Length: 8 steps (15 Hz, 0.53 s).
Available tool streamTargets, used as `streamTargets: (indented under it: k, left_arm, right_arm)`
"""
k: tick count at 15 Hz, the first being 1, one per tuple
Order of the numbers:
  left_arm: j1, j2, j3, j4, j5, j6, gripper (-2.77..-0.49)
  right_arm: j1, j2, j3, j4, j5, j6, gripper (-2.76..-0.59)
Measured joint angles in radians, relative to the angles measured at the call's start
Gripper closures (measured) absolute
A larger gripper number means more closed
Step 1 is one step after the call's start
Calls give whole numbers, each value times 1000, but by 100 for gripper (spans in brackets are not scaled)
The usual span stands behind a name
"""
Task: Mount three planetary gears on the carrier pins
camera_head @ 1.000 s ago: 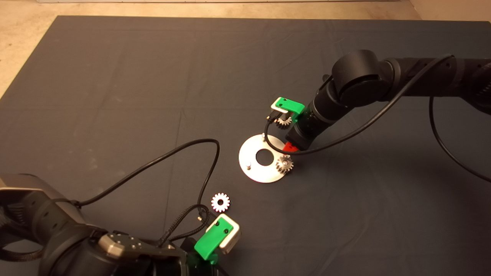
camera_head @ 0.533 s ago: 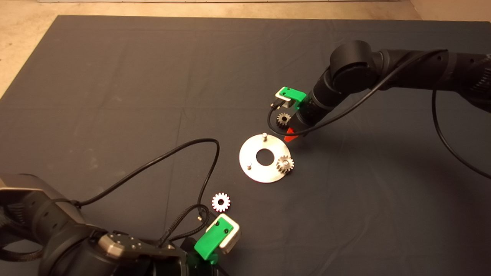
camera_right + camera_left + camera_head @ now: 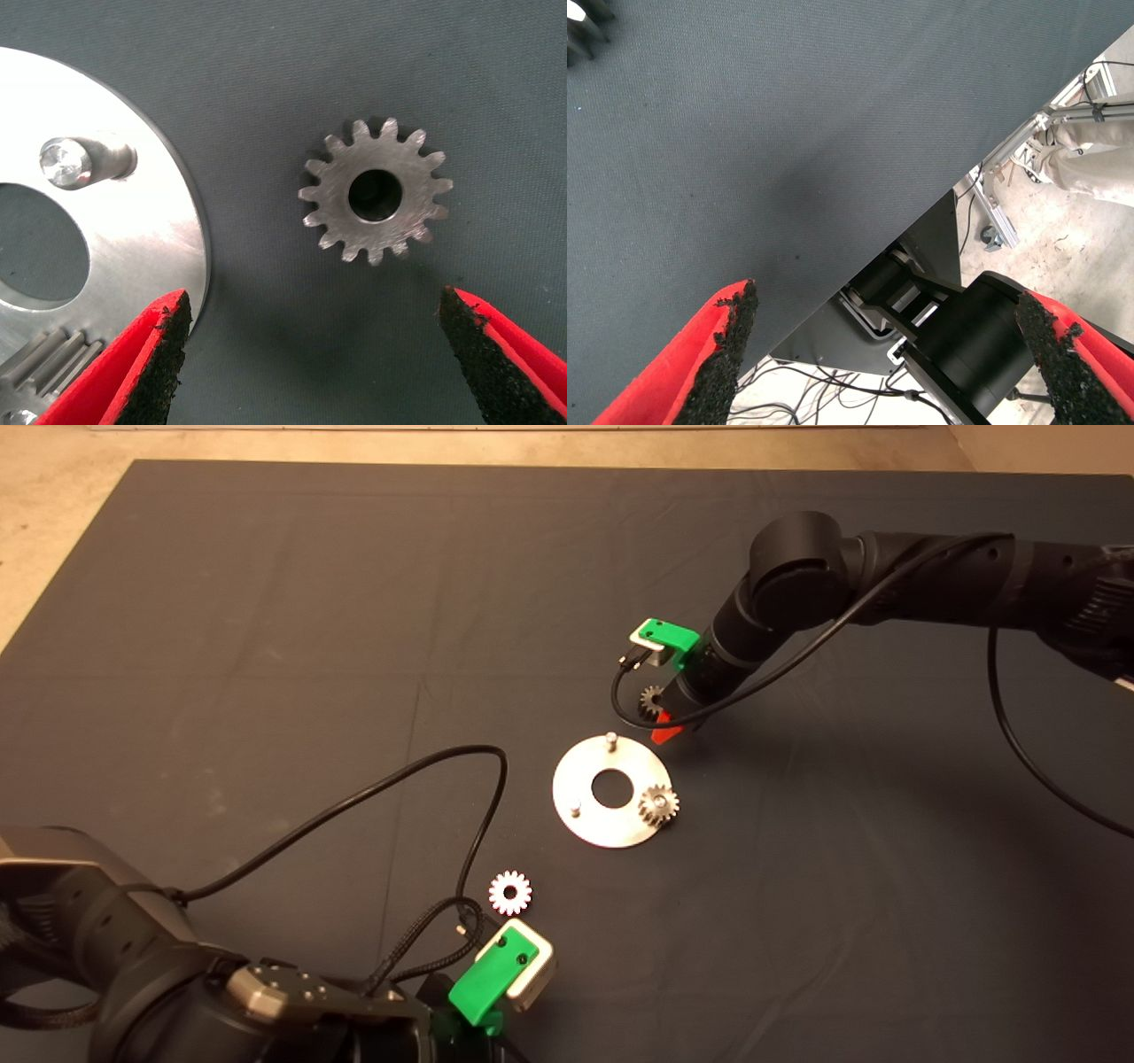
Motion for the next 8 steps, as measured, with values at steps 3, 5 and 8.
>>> streamTargets:
  k: [3, 5, 8]
  left_arm:
    - [0, 0, 0, 0, 0, -1, -207]
    - [0, 0, 0, 0, 0, -1, -207]
    - [0, 0, 0, 0, 0, -1, -207]
  right_arm:
    - [0, 22, -35, 0, 0, -26, -206]
    - [0, 34, -56, 0, 0, -36, -206]
    - [0, 35, -68, 0, 0, -51, -206]
